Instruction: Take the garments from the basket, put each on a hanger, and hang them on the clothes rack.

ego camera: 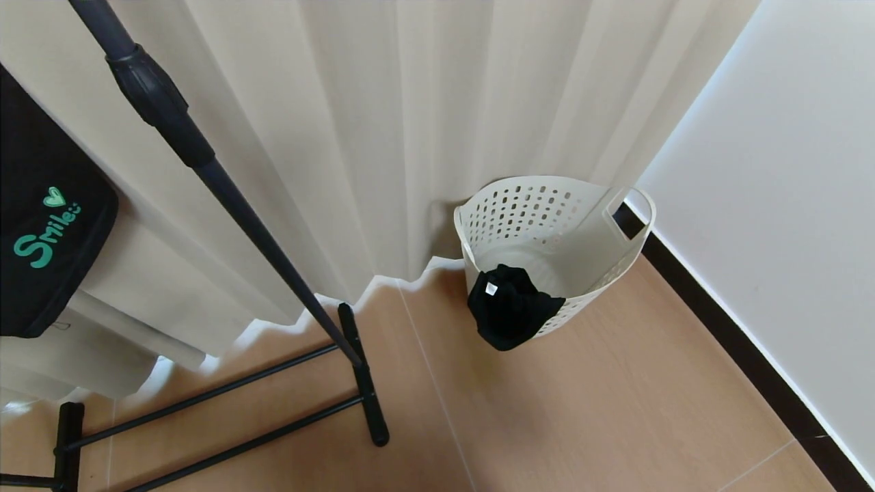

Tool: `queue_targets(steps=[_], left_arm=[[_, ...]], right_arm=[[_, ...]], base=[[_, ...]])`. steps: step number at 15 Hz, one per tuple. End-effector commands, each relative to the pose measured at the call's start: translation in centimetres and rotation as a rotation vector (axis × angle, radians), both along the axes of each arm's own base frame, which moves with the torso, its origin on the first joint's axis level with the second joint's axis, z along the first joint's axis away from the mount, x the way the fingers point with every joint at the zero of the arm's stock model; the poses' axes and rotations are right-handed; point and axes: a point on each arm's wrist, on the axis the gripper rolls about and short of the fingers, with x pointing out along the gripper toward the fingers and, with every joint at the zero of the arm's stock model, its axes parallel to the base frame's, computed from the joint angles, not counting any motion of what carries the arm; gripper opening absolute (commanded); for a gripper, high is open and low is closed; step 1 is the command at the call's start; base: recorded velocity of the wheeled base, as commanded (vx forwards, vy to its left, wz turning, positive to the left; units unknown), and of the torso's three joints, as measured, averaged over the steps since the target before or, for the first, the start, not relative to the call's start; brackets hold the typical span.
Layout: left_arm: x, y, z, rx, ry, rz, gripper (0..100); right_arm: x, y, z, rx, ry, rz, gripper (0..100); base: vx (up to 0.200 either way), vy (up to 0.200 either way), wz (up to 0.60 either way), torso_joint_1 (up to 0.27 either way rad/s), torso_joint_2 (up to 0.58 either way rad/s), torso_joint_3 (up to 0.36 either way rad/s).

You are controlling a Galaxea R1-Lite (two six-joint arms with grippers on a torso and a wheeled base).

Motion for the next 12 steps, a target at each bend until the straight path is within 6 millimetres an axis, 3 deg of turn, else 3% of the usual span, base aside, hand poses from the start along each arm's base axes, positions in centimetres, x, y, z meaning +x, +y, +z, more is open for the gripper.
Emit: queue_targets(steps=[1, 7, 9, 12], left_arm=[[0.0, 0.0, 0.0, 0.000, 0.001, 0.001, 100], [0.0, 0.0, 0.0, -0.001, 0.000, 0.001, 100], [0.0, 0.0, 0.0, -0.003, -0.002, 0.003, 100], [0.0, 0.0, 0.0, -0.001, 0.000, 0.001, 100]], right_arm=[[0.0, 0.0, 0.0, -0.003, 0.004, 0.002, 100], [0.7, 0.0, 0.0, -0.011, 0.087, 0.006, 100], [1.8, 0.0, 0.0, -0.022, 0.242, 0.035, 100], [4.3, 0.5, 0.5, -0.059, 0.450, 0.239, 100]], base=[[0.000, 0.000, 0.00, 0.007, 0.00, -0.198], [0.000, 0.000, 0.00, 0.002, 0.00, -0.184], [0.000, 0.000, 0.00, 0.001, 0.00, -0.028], [0.000, 0.000, 0.00, 0.000, 0.00, 0.000]])
